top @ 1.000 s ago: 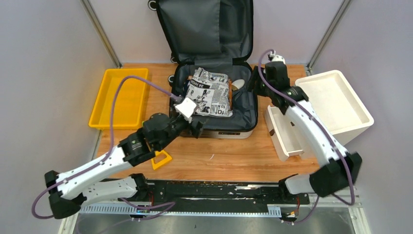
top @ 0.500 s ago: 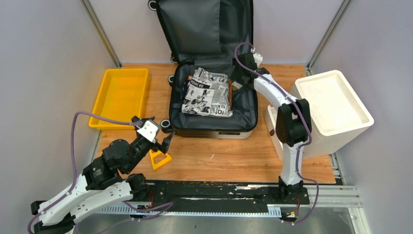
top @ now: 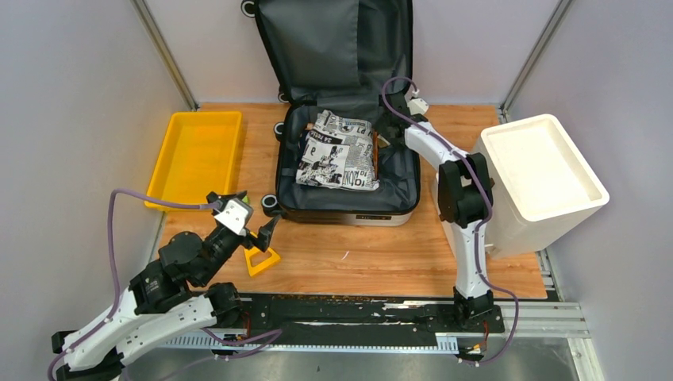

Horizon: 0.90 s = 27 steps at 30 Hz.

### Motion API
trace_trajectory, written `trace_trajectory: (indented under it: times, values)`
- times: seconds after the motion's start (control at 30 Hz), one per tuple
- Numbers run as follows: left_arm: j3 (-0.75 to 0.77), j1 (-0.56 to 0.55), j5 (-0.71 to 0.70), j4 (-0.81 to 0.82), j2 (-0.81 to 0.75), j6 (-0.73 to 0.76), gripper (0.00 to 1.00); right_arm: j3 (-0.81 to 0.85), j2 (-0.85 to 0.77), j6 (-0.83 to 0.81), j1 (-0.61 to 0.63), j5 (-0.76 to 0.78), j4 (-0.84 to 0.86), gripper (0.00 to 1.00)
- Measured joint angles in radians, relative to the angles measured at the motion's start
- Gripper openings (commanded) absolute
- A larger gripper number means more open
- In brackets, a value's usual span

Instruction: Open, take out, and arrange the luggage

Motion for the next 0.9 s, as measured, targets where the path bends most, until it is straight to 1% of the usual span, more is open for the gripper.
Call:
trace_trajectory:
  times: [0.3, 0.53, 0.77, 0.9]
  values:
    - [0.000, 0.000, 0.013, 0.001, -0.025, 0.000, 1.00, 0.029, 0.053, 0.105, 0.010, 0.021, 0.008, 0.64]
    - [0.000, 0.000, 0.013, 0.001, -0.025, 0.001, 1.00, 0.059, 0.085, 0.143, 0.018, 0.040, 0.009, 0.63]
    - [-0.003, 0.000, 0.009, 0.002, -0.025, 0.011, 1.00, 0.114, 0.135, 0.180, 0.033, 0.081, -0.035, 0.62]
    - [-0.005, 0.000, 0.005, 0.001, -0.024, 0.015, 1.00, 0.132, 0.151, 0.215, 0.043, 0.119, -0.052, 0.58]
